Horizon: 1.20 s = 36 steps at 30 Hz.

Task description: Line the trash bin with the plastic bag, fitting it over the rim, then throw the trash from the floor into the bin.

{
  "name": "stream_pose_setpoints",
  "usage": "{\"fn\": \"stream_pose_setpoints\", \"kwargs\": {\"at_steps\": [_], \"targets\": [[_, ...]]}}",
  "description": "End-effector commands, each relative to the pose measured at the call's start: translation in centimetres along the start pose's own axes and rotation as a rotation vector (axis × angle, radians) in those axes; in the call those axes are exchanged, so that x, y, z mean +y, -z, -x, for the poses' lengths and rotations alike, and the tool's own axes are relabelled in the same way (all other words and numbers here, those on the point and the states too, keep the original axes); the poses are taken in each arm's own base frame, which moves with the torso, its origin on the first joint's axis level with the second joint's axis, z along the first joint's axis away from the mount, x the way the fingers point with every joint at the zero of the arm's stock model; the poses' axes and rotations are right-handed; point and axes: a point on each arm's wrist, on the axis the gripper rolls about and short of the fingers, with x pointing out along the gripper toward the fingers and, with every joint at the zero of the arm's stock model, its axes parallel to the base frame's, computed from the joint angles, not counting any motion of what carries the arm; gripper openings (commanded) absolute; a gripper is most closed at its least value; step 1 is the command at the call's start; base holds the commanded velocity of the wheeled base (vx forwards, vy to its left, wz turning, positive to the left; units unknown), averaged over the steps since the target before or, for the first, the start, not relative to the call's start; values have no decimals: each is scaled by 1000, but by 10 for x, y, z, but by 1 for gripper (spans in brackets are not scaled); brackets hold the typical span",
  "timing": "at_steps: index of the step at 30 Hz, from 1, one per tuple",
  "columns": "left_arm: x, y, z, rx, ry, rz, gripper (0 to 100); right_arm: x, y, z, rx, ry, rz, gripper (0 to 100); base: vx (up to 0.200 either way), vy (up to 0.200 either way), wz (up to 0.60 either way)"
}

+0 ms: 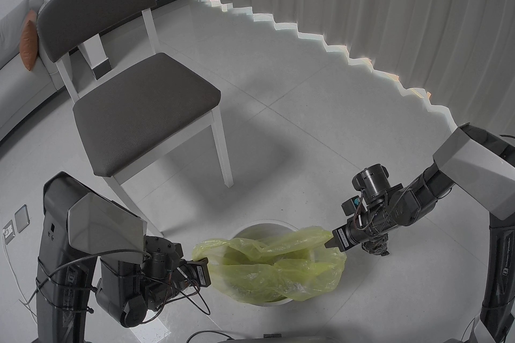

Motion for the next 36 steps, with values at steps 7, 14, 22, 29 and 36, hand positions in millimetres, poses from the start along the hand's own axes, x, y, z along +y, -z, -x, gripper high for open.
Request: {"fn": "stream_pose_setpoints", "kwargs": {"at_steps": [7,14,22,29,36], "targets": [[-2,-2,0,-21,10,0,0,19,-23,48,-118,-42,54,100,0,0,0],[-4,1,1,-8,5,-6,100,38,-27,47,-126,-67,124,100,0,0,0],[-1,0,10,-10,-25,-3,100,21,-5,45,-62,-39,124,100,0,0,0],[-22,-50,37,-219,56,-14,100,20,-4,73,-109,-31,113,100,0,0,0],[-36,-61,39,-262,145,-250,100,24,12,104,-143,-28,102,100,0,0,0]]}}
